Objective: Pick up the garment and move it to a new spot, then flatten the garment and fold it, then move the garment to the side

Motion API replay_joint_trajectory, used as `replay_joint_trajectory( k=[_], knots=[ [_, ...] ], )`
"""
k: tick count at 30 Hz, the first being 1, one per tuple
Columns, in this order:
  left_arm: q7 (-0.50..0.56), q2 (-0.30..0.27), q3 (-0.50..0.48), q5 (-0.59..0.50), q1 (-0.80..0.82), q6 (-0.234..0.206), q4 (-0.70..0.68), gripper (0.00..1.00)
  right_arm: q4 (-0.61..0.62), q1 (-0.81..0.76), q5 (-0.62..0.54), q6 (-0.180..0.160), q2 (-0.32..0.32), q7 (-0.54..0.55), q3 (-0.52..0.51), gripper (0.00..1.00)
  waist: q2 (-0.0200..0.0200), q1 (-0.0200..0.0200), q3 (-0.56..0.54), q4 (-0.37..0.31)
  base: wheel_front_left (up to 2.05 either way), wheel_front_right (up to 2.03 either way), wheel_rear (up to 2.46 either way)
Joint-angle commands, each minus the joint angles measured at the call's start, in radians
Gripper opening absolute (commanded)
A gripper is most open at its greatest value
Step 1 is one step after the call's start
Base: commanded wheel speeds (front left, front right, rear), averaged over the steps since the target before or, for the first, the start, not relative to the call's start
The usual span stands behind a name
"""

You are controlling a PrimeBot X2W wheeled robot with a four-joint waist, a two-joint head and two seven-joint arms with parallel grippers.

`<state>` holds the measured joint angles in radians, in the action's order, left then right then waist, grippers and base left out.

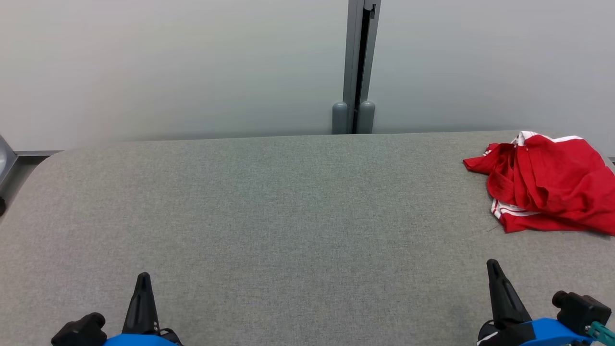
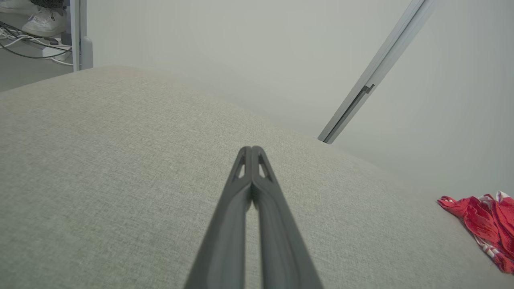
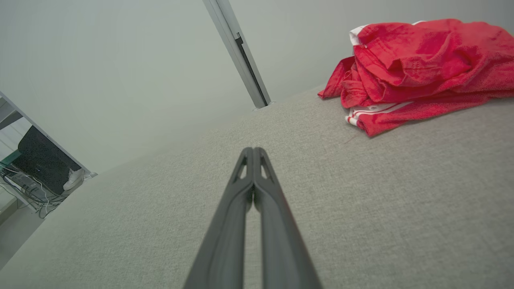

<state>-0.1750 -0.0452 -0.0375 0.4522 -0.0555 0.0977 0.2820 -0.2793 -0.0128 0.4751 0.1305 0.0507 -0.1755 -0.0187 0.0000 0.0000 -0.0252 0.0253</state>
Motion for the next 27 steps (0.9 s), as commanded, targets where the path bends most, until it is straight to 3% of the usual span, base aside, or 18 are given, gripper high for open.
replay_joint_trajectory(
  k=[1,27],
  knots=[
    [0.010,-0.004,-0.007,0.041,0.037,0.004,-0.019,0.00,0.018,0.031,0.041,0.000,0.002,0.010,-0.007,0.00,0.0000,0.0000,0.000,0.000,0.00,0.00,0.00],
    [0.103,-0.005,-0.031,0.414,0.083,0.015,-0.027,0.00,0.026,0.065,0.407,0.000,0.001,0.103,-0.037,0.00,0.0000,0.0000,0.007,-0.006,0.00,0.00,0.00]
  ],
)
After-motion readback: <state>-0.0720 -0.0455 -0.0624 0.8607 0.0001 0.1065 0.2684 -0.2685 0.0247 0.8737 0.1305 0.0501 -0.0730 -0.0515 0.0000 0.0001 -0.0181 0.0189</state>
